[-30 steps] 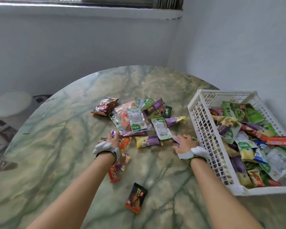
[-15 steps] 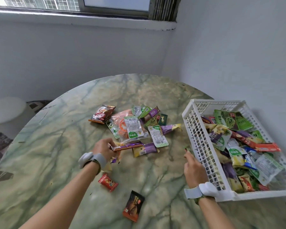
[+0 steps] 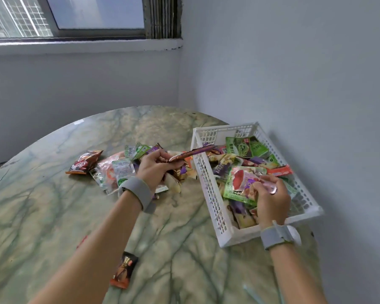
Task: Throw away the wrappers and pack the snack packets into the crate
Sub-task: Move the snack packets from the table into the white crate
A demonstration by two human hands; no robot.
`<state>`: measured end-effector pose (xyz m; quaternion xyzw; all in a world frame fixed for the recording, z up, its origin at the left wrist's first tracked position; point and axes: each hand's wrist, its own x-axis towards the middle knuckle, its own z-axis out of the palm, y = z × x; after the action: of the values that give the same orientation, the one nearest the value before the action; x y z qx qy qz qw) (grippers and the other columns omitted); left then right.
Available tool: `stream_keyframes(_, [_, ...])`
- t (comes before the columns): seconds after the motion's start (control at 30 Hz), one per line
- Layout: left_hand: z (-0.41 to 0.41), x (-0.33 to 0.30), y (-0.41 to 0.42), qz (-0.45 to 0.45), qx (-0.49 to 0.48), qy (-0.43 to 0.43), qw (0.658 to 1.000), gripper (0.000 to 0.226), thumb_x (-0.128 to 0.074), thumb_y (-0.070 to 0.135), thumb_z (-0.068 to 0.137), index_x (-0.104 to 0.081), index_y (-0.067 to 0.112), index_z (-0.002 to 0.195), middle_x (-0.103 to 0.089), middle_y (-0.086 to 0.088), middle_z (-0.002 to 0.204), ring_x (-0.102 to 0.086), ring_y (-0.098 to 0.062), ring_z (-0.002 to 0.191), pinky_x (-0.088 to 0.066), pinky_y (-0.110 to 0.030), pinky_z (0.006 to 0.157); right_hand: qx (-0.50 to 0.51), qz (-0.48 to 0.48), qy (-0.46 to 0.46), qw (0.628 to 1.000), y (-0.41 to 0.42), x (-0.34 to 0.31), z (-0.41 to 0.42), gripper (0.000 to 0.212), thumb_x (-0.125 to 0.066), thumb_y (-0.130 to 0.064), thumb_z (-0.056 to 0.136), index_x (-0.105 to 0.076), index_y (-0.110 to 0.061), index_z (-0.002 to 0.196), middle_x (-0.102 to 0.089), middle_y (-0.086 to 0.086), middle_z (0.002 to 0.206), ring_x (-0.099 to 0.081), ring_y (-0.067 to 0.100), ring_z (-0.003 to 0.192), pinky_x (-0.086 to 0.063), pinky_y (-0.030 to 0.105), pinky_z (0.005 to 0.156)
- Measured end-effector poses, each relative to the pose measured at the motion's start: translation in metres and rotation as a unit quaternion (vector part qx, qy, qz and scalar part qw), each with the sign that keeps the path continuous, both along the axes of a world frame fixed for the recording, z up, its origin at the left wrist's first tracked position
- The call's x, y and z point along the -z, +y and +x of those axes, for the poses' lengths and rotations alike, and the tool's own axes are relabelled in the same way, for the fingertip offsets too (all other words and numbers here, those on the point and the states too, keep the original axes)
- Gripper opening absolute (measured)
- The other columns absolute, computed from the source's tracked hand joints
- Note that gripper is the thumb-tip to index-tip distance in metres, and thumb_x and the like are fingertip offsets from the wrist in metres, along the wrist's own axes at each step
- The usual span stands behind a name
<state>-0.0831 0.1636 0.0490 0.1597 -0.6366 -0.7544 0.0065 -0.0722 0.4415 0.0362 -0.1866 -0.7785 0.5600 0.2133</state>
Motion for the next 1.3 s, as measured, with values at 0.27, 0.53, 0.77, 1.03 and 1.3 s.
stream_keyframes(0.27, [-0.025,0.04,0.149,-0.129,0.069,-0.097,0.985,0.03,-0.08,0.025,0.071,-0.059,0.026,0.093,-0.067,-0.005,0.091,-0.068,-0.029,0.088,-0.058,-0.043,0.078,-0.15,0.178,-0.198,0.952,0.111,0.023,-0.021,0.022,-0.073,-0.015,0.082,-0.068,-0.013,0.103,-0.061,0.012,0.125,-0.062,0.021,0.099,-0.039,0.014,0.066])
stream_keyframes(0.53, [-0.009,0.09,0.195,-0.59,0.309,-0.052,0.744,0.059,-0.049,0.022,0.092,-0.027,0.019,0.147,-0.04,-0.007,0.146,-0.025,-0.035,0.14,-0.026,-0.044,0.113,-0.141,0.227,-0.112,0.957,0.124,0.063,-0.01,0.016,-0.063,-0.014,0.086,-0.068,-0.027,0.095,-0.067,-0.009,0.098,-0.064,0.019,0.095,-0.051,0.03,0.081])
stream_keyframes(0.77, [0.001,0.094,0.126,-0.65,0.146,0.059,0.744,0.062,-0.04,0.054,0.094,-0.03,0.021,0.145,-0.022,-0.008,0.158,-0.007,-0.03,0.149,-0.006,-0.048,0.121,-0.121,0.175,-0.078,0.974,0.083,0.044,-0.015,0.019,-0.059,-0.008,0.087,-0.071,-0.023,0.085,-0.07,-0.007,0.084,-0.066,0.015,0.078,-0.055,0.033,0.071])
stream_keyframes(1.03, [0.067,0.113,-0.08,-0.658,0.113,-0.185,0.722,0.058,-0.059,0.052,0.081,-0.047,0.026,0.132,-0.044,-0.008,0.139,-0.039,-0.033,0.126,-0.036,-0.042,0.104,-0.304,0.136,-0.082,0.939,-0.048,0.042,-0.008,0.02,-0.058,-0.001,0.084,-0.071,-0.016,0.085,-0.073,-0.006,0.08,-0.065,0.004,0.071,-0.053,0.018,0.068])
stream_keyframes(1.3, [0.167,0.141,-0.11,-0.553,0.258,-0.402,0.682,0.133,-0.066,0.087,0.038,-0.001,0.049,0.148,0.027,-0.014,0.157,-0.003,-0.06,0.139,-0.02,-0.06,0.114,-0.425,0.307,-0.2,0.828,-0.215,0.125,0.011,0.068,-0.073,-0.031,0.074,-0.045,-0.024,0.135,-0.039,0.017,0.137,-0.042,0.035,0.124,-0.039,0.037,0.099])
